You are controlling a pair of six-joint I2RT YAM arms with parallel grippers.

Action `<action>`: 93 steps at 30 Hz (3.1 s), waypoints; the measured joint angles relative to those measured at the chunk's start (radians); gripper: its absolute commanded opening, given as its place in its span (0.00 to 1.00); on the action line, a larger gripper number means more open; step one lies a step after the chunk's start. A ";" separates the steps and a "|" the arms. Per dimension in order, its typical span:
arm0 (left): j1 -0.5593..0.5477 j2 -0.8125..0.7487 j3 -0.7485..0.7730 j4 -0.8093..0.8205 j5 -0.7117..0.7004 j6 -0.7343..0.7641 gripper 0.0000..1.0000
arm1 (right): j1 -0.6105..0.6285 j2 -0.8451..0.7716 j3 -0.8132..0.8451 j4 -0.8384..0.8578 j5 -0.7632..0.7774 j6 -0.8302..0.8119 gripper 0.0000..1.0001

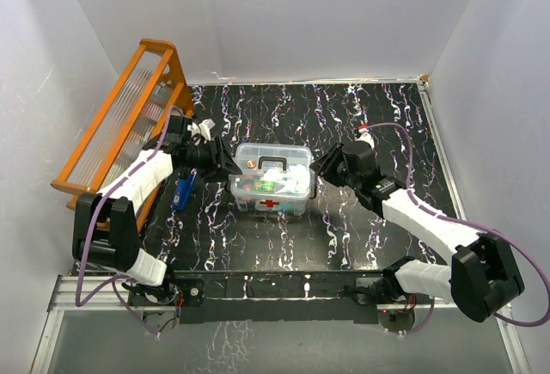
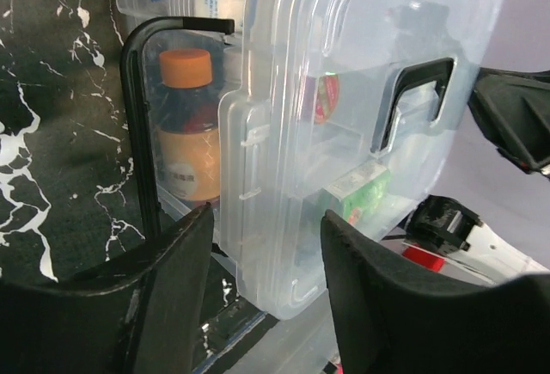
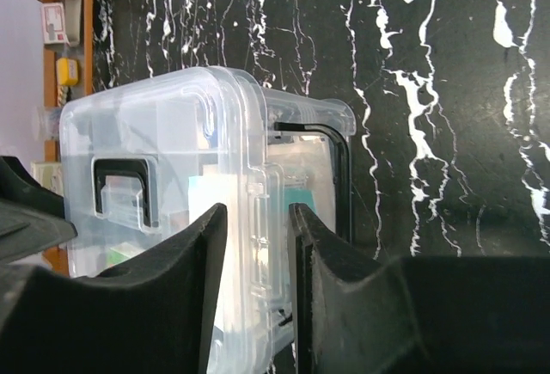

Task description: Organize the medicine kit

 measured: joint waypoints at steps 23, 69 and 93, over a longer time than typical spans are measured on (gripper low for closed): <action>-0.022 0.036 0.082 -0.047 -0.105 0.070 0.76 | -0.090 -0.065 -0.065 0.026 -0.178 -0.069 0.77; -0.021 0.086 0.097 -0.045 -0.053 0.068 0.74 | -0.124 0.164 -0.123 0.332 -0.344 0.016 0.98; -0.021 -0.016 0.151 -0.053 -0.221 0.151 0.99 | -0.159 -0.179 -0.340 0.354 -0.240 0.043 0.97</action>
